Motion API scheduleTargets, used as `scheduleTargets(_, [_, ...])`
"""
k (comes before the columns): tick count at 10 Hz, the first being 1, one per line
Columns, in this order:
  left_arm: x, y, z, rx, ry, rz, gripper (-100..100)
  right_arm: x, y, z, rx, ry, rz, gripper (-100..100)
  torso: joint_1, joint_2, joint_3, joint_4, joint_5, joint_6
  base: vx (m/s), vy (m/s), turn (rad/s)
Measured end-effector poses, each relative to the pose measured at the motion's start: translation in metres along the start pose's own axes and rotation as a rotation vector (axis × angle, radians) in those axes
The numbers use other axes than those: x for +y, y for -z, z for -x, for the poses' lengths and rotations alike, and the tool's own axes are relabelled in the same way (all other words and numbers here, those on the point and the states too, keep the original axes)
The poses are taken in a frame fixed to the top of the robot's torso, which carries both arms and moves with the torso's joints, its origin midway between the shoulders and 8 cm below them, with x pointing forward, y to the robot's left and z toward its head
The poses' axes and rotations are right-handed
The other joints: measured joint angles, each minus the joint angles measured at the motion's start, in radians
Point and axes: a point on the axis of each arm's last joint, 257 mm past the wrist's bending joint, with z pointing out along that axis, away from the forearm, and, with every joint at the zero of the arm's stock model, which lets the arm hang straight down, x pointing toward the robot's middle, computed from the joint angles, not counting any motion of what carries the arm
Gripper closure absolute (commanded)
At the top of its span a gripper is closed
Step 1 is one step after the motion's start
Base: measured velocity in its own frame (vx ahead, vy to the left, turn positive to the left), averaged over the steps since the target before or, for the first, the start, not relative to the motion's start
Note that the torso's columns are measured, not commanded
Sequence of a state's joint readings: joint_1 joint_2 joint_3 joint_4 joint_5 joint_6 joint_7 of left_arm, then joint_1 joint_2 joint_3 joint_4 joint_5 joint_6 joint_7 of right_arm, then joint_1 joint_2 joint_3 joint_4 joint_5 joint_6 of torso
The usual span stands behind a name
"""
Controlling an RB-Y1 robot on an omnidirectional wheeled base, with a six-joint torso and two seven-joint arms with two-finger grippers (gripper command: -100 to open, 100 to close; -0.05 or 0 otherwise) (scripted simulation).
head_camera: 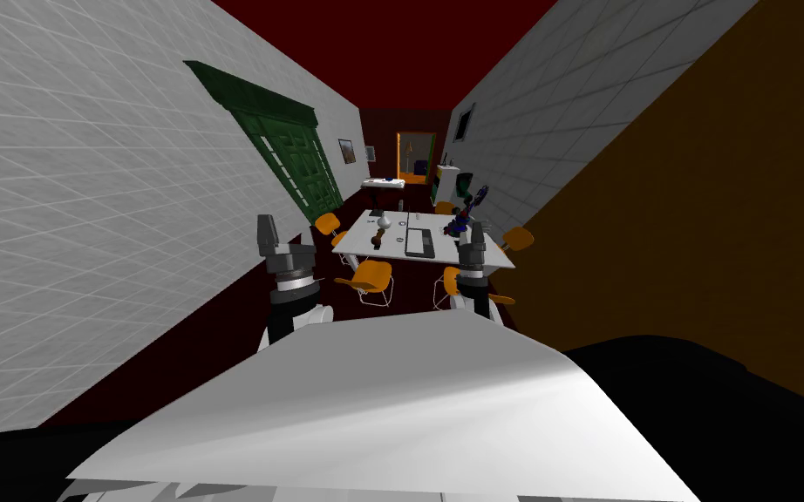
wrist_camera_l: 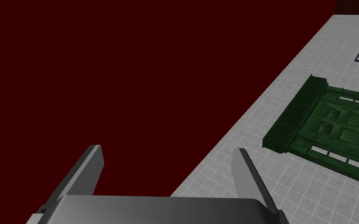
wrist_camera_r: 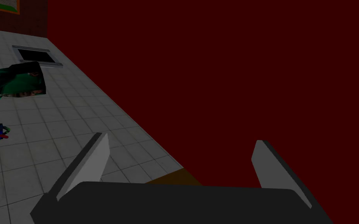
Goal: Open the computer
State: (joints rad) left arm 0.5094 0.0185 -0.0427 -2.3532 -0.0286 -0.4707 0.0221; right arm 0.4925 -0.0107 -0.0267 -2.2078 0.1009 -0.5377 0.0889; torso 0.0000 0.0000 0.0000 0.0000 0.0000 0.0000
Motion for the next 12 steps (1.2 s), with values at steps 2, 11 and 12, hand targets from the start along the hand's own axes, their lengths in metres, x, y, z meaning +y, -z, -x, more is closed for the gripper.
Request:
scheduleTargets(2, [0.0, 0.0, 0.0, 0.0, 0.0, 0.0, 0, 0.0, 0.0, 0.0, 0.0, 0.0, 0.0, 0, 0.0, 0.104, -0.209, 0.105, 0.0, 0.0, 0.0, 0.0, 0.0])
scheduleTargets(11, [0.0, 0.0, 0.0, 0.0, 0.0, 0.0, 0, -0.0022, 0.0004, -0.0019, 0.018, 0.015, -0.003, -100, 0.001, 0.725, -1.451, 0.724, 0.0, 0.0, 0.0, 0.005, 0.006])
scheduleTargets(12, [0.0001, 0.0, 0.0, 0.0, 0.0, 0.0, 0, -0.0058, 0.0004, -0.0039, 0.042, 0.039, -0.007, -100, 0.001, 0.735, -1.47, 0.734, 0.0, 0.0, -0.005, 0.033, 0.044])
